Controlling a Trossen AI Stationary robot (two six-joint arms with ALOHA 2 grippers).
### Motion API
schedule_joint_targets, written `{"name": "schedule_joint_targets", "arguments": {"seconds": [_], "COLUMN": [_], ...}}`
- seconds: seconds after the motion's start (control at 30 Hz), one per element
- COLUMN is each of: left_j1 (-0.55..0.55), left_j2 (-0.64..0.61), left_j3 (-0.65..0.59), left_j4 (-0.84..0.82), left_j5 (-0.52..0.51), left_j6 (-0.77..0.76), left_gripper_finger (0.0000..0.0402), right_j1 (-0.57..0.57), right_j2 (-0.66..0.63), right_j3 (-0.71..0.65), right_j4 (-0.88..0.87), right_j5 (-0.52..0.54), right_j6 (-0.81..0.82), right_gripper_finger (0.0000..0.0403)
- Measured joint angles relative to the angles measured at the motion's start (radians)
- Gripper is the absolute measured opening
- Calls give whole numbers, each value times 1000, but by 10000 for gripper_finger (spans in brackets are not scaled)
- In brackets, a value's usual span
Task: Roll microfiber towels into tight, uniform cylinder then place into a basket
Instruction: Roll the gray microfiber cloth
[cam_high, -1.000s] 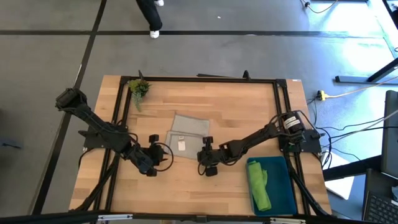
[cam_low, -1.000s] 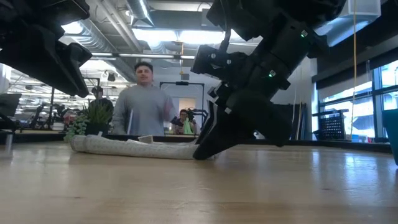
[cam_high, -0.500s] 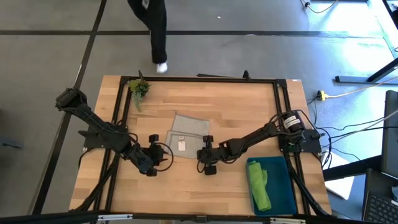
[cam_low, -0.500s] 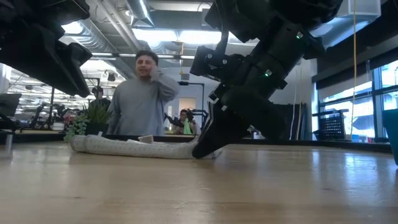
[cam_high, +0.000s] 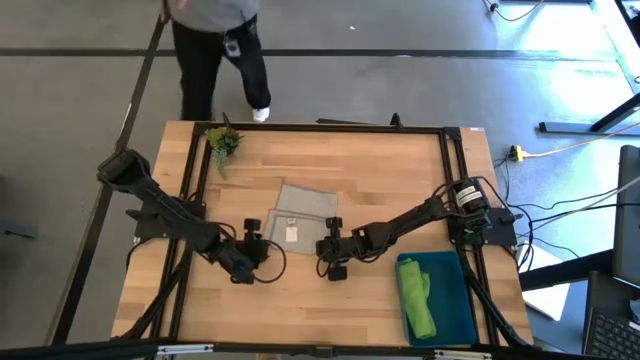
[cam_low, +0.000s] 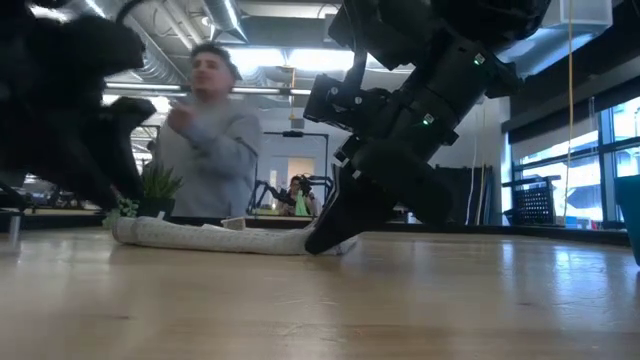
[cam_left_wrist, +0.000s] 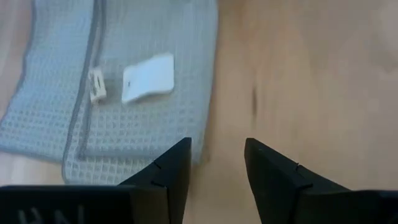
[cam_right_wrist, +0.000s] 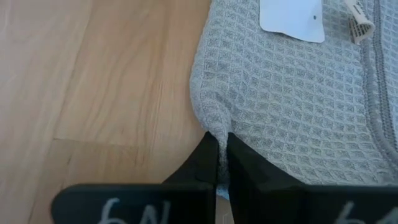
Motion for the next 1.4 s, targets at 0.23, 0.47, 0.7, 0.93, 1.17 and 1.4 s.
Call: {"name": "schedule_joint_targets", "arguments": {"seconds": [0.23,0.47,0.7,0.93,1.17,1.4], "left_j1": [37,65,67,70,100,190], "left_j2": [97,156,167,171,173,173], "left_j3": [0,4,3,18,141,247], "left_j4": [0,5,8,-11,-191,-286], "left_j5": [-34,-41,-33,-20,68,116], "left_j6": [19,19,19,19,69,71], "left_gripper_finger": [143,139,78,8,1,1], "right_j1": [0,0,0,0,0,0], "right_j2": [0,0,0,0,0,0], "right_j3": [0,0,-1,-1,0,0], "right_j4": [0,1,6,6,10,10], "right_j5": [0,-1,-1,-1,-2,-10], "right_j6": [0,0,0,1,2,1], "right_gripper_finger": [17,17,17,17,17,17]}}
